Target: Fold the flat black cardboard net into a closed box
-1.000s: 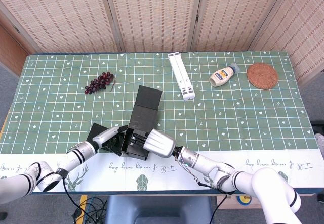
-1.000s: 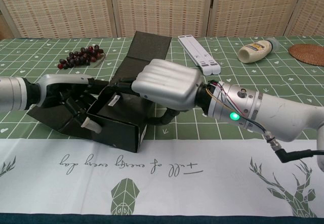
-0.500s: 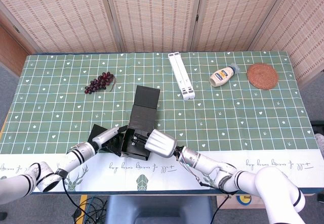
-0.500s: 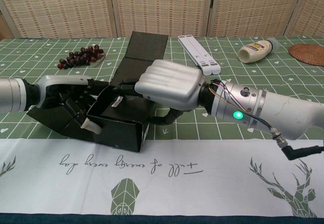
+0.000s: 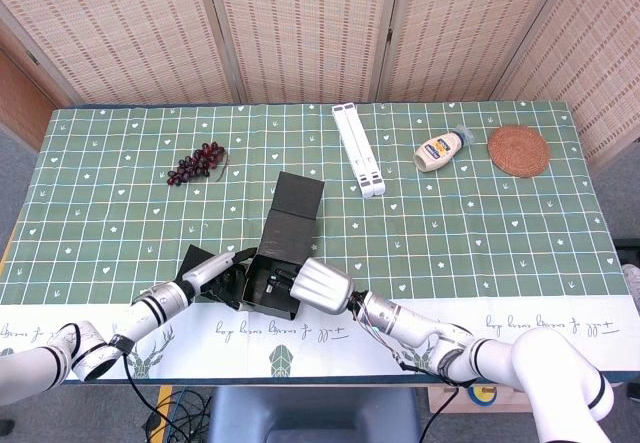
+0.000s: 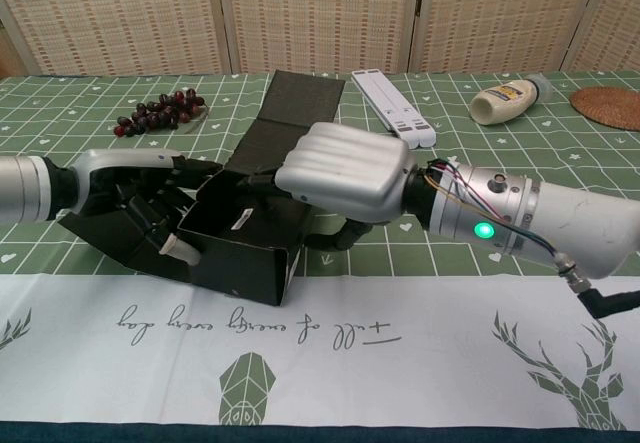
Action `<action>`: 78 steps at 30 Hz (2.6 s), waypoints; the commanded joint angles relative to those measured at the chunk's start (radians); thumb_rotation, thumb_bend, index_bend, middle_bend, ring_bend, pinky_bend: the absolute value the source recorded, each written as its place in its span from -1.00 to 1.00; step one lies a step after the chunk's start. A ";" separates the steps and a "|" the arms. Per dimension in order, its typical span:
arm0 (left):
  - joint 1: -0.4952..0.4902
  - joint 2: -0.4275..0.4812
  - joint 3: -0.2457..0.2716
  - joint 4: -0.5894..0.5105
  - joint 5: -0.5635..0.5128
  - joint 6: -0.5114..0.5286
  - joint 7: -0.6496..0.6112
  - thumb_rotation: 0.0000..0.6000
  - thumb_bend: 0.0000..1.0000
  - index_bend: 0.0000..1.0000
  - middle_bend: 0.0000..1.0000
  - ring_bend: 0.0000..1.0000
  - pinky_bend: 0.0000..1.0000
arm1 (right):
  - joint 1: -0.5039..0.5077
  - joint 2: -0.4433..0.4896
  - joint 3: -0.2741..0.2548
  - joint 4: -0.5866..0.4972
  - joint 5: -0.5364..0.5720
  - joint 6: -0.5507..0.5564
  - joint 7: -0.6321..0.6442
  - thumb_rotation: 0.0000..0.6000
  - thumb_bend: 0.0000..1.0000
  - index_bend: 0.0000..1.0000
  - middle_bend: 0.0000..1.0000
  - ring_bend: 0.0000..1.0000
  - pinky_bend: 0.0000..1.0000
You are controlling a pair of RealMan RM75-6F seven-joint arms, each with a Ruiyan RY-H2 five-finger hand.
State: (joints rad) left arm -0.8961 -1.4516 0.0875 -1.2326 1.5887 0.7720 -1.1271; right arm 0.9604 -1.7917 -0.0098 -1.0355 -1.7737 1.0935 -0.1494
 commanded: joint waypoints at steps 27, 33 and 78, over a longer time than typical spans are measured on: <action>0.011 0.009 -0.005 -0.029 -0.005 0.013 0.017 1.00 -0.81 -0.73 -0.62 0.08 0.38 | 0.049 0.096 -0.007 -0.104 -0.014 -0.087 -0.023 1.00 0.13 0.24 0.27 0.53 1.00; 0.016 0.010 -0.013 -0.035 -0.014 0.020 0.033 1.00 -0.81 -0.73 -0.62 0.08 0.38 | 0.046 0.118 -0.014 -0.116 -0.008 -0.107 -0.042 1.00 0.01 0.16 0.00 0.53 1.00; 0.174 0.195 -0.076 -0.273 -0.067 0.179 0.241 1.00 -0.81 -0.88 -0.85 0.11 0.38 | -0.213 0.210 0.167 -0.600 0.739 -0.274 0.233 1.00 -1.00 -1.00 -0.91 0.40 1.00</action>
State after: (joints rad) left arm -0.7229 -1.2572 0.0119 -1.5049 1.5208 0.9503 -0.8856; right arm 0.7514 -1.5564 0.1261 -1.6097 -1.0879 0.8335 0.0638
